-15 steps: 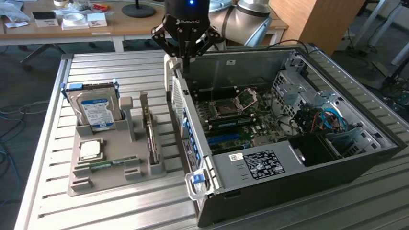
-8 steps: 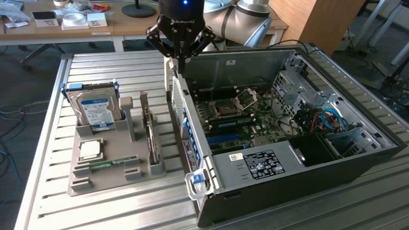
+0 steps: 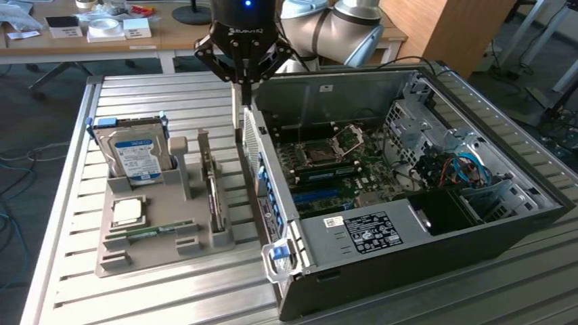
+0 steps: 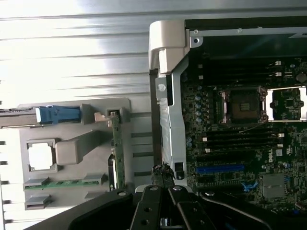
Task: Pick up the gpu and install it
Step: 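Reach for the gpu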
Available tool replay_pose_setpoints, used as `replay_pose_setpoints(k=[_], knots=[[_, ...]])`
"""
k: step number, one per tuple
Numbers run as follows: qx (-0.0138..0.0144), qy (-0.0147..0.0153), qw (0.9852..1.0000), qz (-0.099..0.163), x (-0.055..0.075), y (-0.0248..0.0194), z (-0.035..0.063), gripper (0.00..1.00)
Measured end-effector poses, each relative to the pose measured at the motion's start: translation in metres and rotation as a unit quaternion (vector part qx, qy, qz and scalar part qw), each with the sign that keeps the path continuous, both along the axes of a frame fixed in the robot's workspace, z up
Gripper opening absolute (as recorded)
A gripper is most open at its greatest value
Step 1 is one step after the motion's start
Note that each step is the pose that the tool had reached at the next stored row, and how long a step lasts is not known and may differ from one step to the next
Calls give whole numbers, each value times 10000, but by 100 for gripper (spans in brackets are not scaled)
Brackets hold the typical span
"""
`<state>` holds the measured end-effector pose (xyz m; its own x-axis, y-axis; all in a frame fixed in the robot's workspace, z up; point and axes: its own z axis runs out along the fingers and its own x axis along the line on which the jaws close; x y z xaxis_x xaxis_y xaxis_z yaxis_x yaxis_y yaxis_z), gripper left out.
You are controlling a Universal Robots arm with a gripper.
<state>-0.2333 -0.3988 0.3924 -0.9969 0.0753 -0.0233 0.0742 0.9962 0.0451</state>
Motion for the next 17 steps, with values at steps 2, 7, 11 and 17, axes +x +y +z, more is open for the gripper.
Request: replay_pose_setpoints(k=[2,7,11,17], knots=[[0,0,10000,0,-41,0,-1,11],[0,0,10000,0,-128,0,-2,11],[0,0,10000,0,-204,0,-3,11],[0,0,10000,0,-272,0,-5,11]])
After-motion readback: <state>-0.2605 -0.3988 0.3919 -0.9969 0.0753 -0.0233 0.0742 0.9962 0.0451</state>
